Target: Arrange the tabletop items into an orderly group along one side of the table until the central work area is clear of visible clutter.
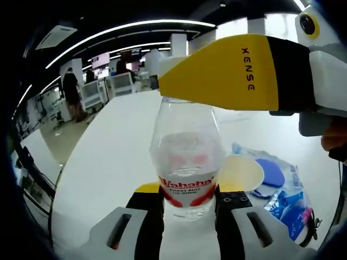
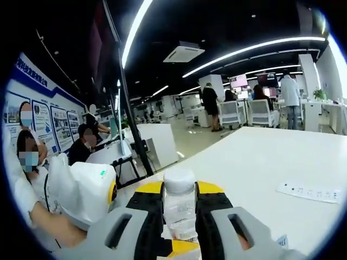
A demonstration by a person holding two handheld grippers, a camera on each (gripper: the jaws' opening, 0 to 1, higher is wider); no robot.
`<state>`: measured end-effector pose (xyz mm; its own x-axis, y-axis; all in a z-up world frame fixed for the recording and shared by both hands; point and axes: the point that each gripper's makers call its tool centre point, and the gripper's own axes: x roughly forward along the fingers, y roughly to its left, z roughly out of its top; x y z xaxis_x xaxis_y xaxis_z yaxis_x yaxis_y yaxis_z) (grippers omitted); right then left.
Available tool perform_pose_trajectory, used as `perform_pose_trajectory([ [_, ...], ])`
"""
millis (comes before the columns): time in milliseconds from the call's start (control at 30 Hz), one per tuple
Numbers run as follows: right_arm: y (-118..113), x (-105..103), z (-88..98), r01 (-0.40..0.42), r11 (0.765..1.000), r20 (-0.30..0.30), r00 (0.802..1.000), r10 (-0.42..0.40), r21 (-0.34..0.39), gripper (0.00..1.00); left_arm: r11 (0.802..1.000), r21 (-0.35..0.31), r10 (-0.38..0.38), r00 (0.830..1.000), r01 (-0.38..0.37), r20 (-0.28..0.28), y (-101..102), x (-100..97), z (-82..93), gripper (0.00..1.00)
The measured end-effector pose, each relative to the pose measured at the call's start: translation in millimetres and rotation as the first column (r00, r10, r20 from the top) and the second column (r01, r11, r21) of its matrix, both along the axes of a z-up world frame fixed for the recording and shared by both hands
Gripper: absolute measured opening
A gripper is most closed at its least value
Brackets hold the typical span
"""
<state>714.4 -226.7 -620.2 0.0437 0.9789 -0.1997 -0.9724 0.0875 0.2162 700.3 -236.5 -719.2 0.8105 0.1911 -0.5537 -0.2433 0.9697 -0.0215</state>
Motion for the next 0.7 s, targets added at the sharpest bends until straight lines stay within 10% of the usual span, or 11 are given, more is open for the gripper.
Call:
perform_pose_trajectory([
  [700,1,-3,-19.0,-0.069,0.997,0.089,0.994,0.071,-0.017,0.18,0.999,-0.041,0.016,0.999,-0.018,-0.03,0,6.7,-18.4,0.32],
])
